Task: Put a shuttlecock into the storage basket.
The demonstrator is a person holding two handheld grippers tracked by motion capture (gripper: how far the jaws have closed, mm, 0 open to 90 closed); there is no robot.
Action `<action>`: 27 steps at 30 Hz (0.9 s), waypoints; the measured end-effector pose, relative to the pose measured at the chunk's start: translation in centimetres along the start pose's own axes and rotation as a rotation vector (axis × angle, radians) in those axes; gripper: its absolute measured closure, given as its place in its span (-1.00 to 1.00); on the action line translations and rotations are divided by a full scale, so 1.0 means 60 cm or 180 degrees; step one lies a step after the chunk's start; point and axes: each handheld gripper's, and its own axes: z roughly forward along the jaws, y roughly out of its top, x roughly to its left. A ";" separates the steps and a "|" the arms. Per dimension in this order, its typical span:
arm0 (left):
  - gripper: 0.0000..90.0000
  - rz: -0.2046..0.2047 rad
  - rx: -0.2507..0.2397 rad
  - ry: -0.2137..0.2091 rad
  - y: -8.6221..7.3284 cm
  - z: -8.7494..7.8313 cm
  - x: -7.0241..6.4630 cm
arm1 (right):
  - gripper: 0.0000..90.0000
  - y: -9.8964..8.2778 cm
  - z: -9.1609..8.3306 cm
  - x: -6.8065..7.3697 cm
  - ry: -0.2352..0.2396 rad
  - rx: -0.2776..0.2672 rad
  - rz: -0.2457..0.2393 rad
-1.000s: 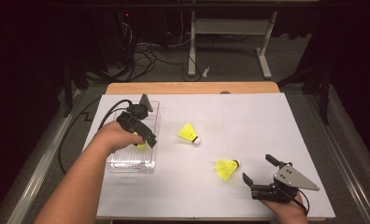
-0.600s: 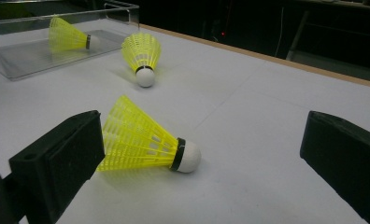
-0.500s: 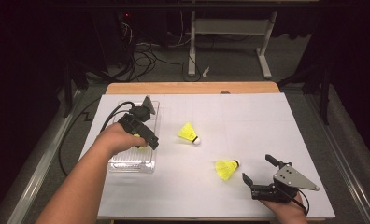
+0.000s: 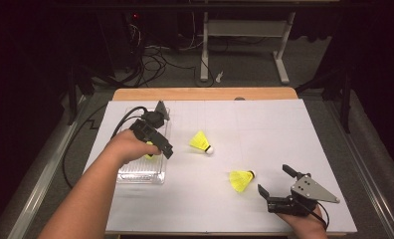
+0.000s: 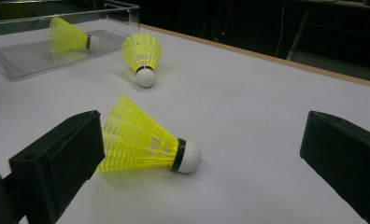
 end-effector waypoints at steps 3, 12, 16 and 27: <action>-0.98 0.0018 0.0001 -0.0010 0.003 -0.002 -0.004 | -0.99 0.000 -0.001 0.000 0.0000 -0.0005 0.0003; -0.98 0.0111 -0.0017 -0.0015 0.017 -0.011 -0.026 | -0.99 0.002 -0.002 -0.001 -0.0003 -0.0025 0.0004; -0.98 0.0177 -0.0017 -0.0040 0.024 -0.008 -0.035 | -0.99 0.002 -0.003 -0.002 -0.0003 -0.0028 0.0000; -0.98 0.0248 0.0000 -0.0057 0.040 0.003 -0.052 | -0.99 0.002 -0.004 -0.002 -0.0002 -0.0038 0.0005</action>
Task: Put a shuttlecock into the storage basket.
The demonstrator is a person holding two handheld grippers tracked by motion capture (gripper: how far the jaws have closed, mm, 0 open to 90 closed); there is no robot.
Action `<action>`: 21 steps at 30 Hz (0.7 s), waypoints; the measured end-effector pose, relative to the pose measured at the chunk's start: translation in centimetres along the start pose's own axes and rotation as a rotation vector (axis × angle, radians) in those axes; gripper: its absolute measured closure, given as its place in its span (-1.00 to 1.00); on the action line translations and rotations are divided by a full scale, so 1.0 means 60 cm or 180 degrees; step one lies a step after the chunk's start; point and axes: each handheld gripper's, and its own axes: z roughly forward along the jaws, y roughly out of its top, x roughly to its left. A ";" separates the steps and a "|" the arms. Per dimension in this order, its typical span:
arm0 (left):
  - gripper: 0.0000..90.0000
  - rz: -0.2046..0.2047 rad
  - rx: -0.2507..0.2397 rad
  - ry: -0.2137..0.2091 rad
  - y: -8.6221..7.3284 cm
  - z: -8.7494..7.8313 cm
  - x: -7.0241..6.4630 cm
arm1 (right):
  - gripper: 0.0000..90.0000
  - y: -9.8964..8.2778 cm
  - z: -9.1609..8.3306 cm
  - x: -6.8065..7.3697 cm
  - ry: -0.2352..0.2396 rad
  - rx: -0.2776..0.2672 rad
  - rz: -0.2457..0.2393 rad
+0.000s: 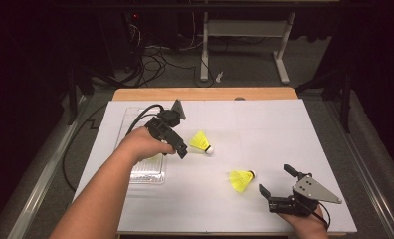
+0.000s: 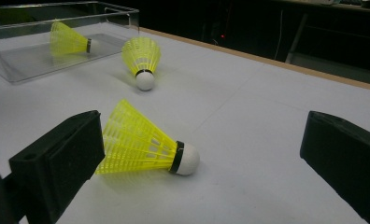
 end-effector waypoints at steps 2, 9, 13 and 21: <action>-0.98 0.0018 0.0007 -0.0005 0.003 0.002 -0.002 | -0.99 0.000 0.000 0.000 -0.0002 0.0003 0.0003; -0.98 0.0051 0.0012 -0.0011 0.013 0.007 -0.010 | -0.99 0.000 -0.001 -0.001 -0.0001 -0.0001 0.0008; -0.98 0.0069 0.0001 -0.0028 0.024 0.008 -0.015 | -0.99 0.001 -0.002 -0.001 -0.0004 -0.0008 0.0008; -0.98 0.0093 0.0009 -0.0062 0.041 0.018 -0.023 | -0.99 0.000 -0.005 -0.003 -0.0005 -0.0019 0.0028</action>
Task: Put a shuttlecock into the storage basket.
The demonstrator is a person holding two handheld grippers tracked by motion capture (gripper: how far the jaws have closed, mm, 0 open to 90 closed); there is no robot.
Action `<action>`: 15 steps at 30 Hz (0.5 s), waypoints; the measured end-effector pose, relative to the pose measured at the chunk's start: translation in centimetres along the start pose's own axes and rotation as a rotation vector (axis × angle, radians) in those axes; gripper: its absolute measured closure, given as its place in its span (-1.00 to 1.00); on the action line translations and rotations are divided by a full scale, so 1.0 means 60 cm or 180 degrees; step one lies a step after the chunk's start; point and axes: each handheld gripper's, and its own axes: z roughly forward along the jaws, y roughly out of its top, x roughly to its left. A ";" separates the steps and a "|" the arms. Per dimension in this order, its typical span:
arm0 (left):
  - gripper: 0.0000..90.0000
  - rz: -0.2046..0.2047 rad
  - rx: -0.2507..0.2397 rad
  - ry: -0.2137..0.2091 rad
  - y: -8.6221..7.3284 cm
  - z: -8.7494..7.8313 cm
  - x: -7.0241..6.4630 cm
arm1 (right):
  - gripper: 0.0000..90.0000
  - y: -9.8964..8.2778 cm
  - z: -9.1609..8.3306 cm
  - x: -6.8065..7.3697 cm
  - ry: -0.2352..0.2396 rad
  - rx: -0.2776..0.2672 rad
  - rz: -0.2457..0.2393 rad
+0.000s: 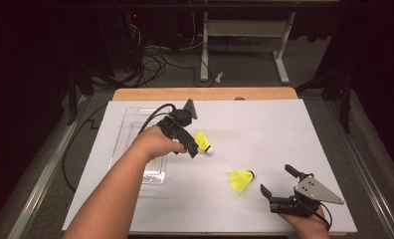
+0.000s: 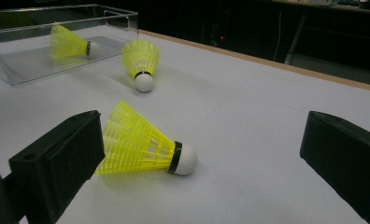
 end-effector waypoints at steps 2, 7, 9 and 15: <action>-0.98 0.0001 0.0000 0.0007 0.002 0.001 -0.001 | -0.99 0.000 -0.001 0.000 0.0004 0.0003 0.0001; -0.98 0.0009 -0.0012 -0.0006 0.012 0.004 -0.004 | -0.99 0.000 -0.001 -0.001 0.0004 -0.0001 0.0008; -0.98 0.0017 -0.0014 -0.0019 0.015 0.007 -0.005 | -0.99 0.000 -0.001 -0.001 0.0006 -0.0001 0.0008; -0.98 0.0018 -0.0012 -0.0047 0.025 0.016 -0.006 | -0.99 0.000 -0.001 -0.002 0.0004 -0.0008 0.0005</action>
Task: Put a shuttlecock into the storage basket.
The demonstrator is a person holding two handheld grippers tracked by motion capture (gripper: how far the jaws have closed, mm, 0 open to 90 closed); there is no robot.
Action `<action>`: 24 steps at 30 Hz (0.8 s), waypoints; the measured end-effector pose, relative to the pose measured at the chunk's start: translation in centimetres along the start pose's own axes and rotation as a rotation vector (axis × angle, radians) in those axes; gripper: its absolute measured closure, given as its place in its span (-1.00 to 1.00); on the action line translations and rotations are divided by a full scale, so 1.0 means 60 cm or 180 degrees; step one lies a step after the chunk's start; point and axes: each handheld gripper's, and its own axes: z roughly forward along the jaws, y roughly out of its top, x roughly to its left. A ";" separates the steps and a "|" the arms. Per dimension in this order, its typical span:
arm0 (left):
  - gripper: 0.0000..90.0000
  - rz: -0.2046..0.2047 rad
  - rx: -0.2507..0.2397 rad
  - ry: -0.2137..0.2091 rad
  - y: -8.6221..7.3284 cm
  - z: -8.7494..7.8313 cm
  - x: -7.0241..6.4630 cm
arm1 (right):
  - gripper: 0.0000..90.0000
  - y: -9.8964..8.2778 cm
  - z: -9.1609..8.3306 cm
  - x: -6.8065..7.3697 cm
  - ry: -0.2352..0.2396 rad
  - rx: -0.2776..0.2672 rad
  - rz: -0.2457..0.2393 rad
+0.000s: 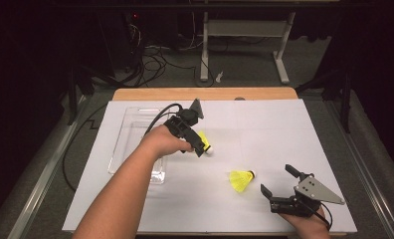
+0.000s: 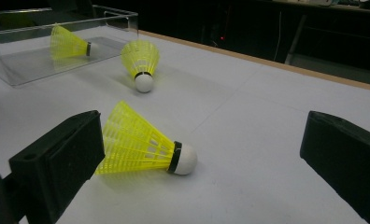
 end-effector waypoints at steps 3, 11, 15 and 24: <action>-0.98 -0.0002 -0.0009 -0.0012 0.004 0.003 0.000 | -0.99 0.000 0.000 0.000 -0.0003 -0.0001 0.0023; -0.98 -0.0013 -0.0057 -0.0023 0.013 0.008 0.005 | -0.99 -0.002 0.005 -0.003 0.0001 0.0015 0.0024; -0.98 -0.0013 -0.0075 -0.0052 0.016 0.013 0.007 | -0.99 0.000 0.008 -0.001 0.0022 0.0016 0.0010; -0.97 -0.0037 -0.0068 -0.0034 0.032 0.025 0.013 | -0.99 -0.001 0.012 0.002 0.0076 0.0021 -0.0014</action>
